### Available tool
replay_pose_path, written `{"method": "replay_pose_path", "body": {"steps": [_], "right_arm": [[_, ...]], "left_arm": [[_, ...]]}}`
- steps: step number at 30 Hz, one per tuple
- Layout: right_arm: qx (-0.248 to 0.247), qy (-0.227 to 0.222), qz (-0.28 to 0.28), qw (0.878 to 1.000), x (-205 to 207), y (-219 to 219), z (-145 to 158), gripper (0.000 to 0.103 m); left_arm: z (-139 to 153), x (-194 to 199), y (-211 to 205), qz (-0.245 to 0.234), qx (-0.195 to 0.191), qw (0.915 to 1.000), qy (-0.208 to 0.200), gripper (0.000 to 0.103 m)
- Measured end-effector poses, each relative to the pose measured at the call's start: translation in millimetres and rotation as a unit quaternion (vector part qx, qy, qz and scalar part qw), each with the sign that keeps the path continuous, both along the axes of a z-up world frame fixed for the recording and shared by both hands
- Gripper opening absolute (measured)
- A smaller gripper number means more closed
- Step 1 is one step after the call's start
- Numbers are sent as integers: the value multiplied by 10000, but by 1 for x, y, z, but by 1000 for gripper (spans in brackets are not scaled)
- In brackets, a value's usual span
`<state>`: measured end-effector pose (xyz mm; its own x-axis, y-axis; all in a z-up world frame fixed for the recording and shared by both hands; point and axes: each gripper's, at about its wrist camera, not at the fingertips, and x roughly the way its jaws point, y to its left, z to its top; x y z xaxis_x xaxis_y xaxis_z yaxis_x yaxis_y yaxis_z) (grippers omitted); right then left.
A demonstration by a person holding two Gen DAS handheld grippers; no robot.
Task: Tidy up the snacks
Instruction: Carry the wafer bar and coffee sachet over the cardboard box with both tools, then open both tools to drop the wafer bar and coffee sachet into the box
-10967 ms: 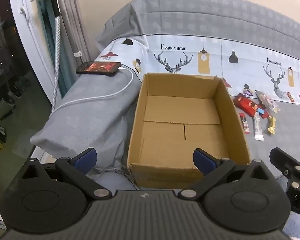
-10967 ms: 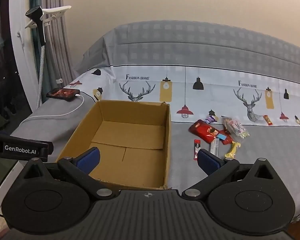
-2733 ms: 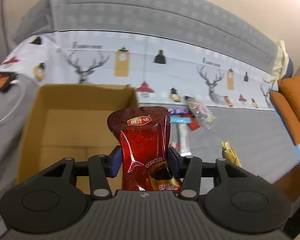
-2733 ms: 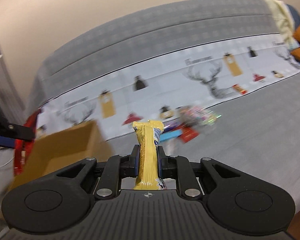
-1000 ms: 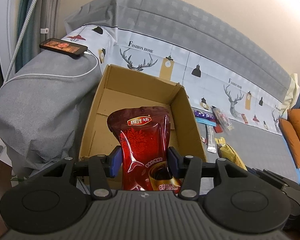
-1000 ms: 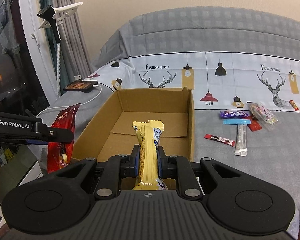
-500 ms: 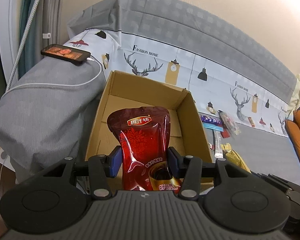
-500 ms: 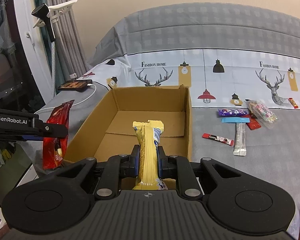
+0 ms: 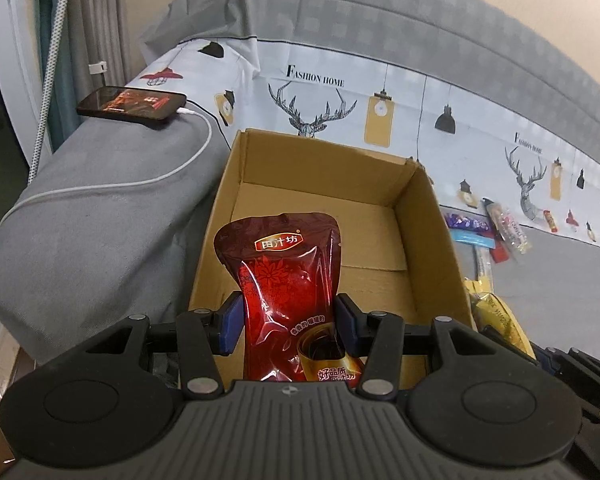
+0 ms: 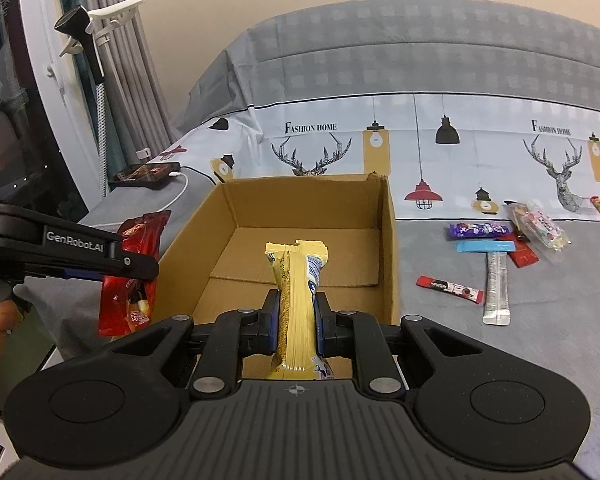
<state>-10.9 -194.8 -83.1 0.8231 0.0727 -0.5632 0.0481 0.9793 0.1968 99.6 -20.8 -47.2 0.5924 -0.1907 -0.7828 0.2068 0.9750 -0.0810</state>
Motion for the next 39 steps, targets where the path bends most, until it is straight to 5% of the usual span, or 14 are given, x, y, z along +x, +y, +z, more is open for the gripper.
{"method": "replay_pose_path", "body": {"steps": [39], "right_arm": [[110, 580, -68, 9982, 116, -9, -60, 18]], "left_arm": [[-78, 99, -31, -277, 832, 9937, 694, 54]]}}
